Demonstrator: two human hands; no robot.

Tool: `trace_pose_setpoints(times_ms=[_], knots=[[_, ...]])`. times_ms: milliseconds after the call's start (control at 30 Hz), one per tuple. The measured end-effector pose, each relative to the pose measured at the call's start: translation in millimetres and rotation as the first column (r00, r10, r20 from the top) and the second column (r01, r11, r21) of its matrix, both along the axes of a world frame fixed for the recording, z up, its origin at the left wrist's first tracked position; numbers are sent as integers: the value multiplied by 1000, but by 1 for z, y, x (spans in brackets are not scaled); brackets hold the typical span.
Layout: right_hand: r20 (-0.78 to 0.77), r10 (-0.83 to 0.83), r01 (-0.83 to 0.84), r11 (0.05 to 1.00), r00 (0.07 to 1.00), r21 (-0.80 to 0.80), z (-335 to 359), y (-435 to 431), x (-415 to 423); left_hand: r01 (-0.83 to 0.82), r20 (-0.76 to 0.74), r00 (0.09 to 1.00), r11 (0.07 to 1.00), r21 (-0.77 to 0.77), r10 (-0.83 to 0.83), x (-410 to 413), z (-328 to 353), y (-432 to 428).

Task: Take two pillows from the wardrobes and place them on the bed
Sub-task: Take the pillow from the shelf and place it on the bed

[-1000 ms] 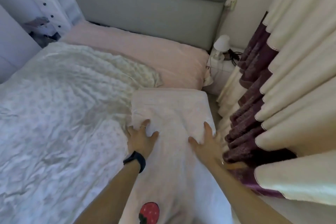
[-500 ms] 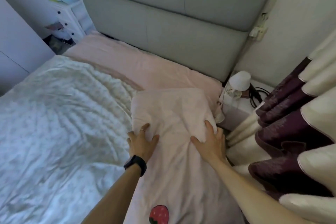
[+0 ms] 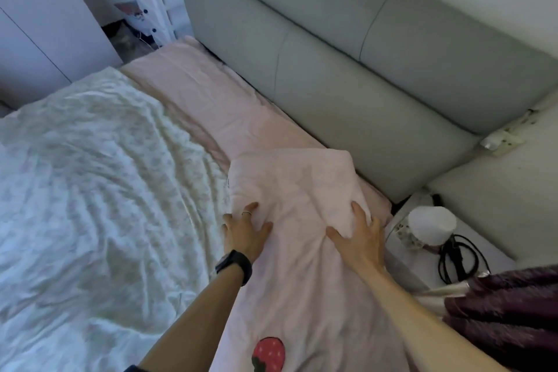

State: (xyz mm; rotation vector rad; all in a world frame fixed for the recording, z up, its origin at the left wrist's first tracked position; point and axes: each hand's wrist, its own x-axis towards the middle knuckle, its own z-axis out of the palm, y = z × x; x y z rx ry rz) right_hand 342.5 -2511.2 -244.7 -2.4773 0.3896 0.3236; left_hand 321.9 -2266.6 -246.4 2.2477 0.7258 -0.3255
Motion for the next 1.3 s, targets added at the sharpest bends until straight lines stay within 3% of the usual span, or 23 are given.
trace_pose_setpoints(times_ms=[300,667,733,833,933,1000,1100,1300], knots=[[-18,217,-218,972,976,-90,-18,-15,152,-232,-47,973,962,-143,228,97,-46,-19],[-70,495,-499,865,866,-53,-107,-5,347,-556,-66,824,780,-289,563,202,-129,-36],[-85,468,-476,864,880,-165,-125,-1,370,-527,-110,849,816,-236,517,210,-148,-34],[-109,450,-461,835,887,-301,-156,-6,379,-427,-202,888,904,-33,413,210,-174,-46],[-79,692,-668,651,717,-360,-192,-11,362,-351,-114,925,931,103,362,217,-194,-68],[-142,750,-742,572,646,-350,-219,-13,349,-261,-103,955,955,141,277,223,-211,-85],[-235,728,-757,563,644,-331,-259,-23,343,-186,-147,966,968,167,211,216,-248,-108],[-217,751,-770,541,623,-339,-321,-21,355,-55,-161,981,945,323,112,224,-331,-103]])
